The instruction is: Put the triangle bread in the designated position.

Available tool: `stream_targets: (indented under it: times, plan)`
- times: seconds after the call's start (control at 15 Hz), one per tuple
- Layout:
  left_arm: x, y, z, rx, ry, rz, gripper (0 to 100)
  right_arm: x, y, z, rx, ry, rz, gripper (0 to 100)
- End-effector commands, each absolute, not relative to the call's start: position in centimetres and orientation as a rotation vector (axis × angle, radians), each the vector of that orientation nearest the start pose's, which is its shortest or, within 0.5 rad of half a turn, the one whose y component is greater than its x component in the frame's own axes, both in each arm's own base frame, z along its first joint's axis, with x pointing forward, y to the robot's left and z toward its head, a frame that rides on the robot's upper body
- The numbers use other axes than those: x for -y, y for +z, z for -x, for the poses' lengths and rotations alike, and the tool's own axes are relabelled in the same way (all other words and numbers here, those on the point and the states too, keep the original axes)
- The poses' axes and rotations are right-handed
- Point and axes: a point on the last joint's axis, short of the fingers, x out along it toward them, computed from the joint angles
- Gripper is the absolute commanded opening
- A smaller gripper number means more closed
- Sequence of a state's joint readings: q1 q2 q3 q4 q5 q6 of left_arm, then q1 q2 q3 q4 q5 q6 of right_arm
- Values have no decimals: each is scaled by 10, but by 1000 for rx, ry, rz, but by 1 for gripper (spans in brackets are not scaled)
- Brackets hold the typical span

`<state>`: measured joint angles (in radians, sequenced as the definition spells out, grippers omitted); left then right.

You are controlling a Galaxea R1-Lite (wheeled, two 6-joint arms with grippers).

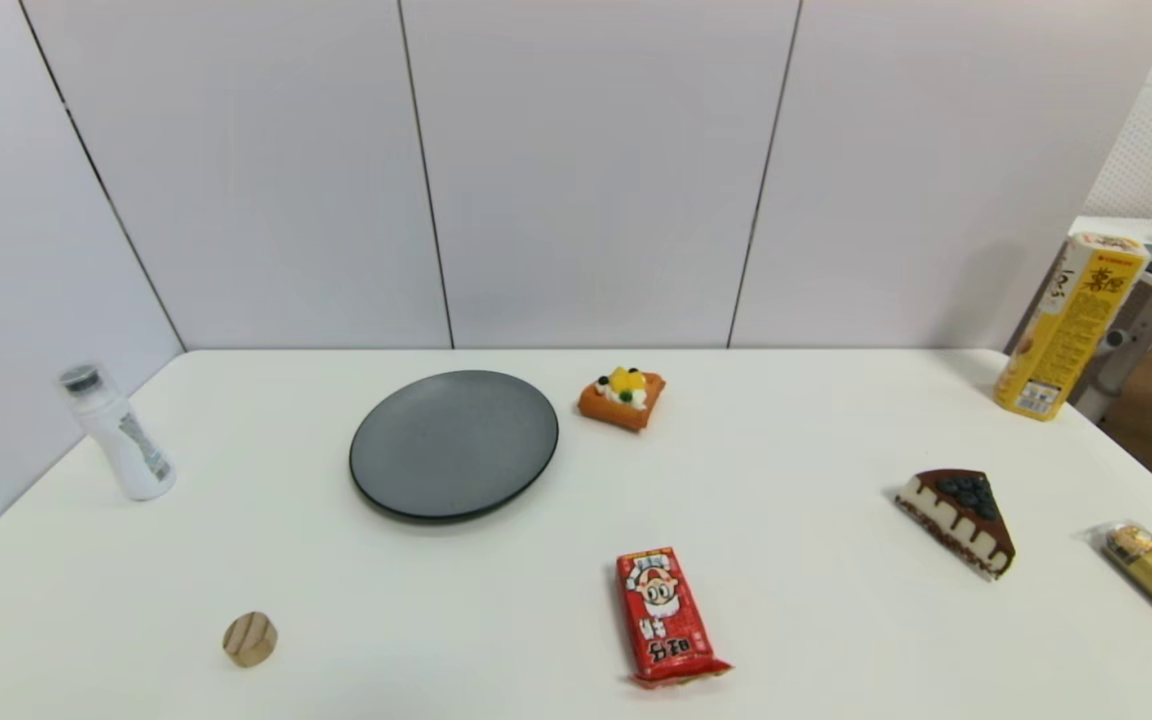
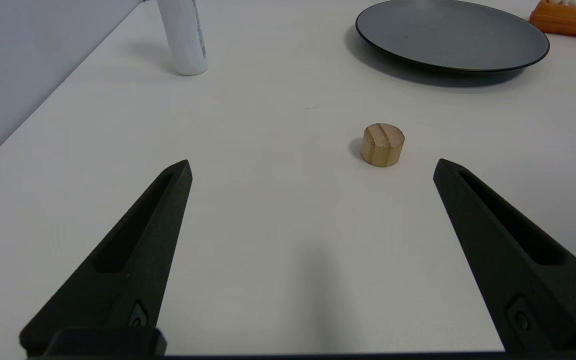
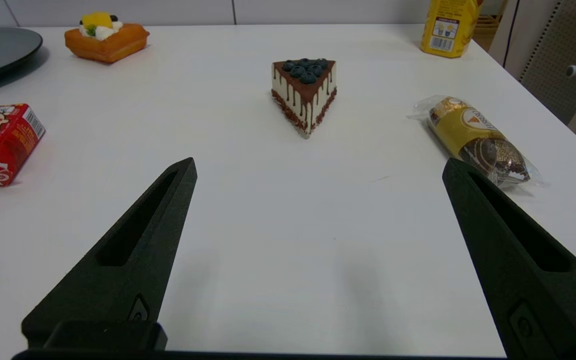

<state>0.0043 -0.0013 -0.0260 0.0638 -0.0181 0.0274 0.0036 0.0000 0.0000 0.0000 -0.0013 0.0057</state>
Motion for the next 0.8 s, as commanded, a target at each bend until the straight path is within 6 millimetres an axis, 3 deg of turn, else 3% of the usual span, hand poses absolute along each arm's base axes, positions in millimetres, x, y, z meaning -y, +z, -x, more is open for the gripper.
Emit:
stream_targets:
  times: [0.07, 0.8]
  plan:
    - [1, 76, 25, -37, -14, -27, 100, 0, 75, 23, -3, 3, -6, 100]
    - [0, 80, 23, -60, -12, -35, 100, 0, 75, 23, -3, 2, -6, 100]
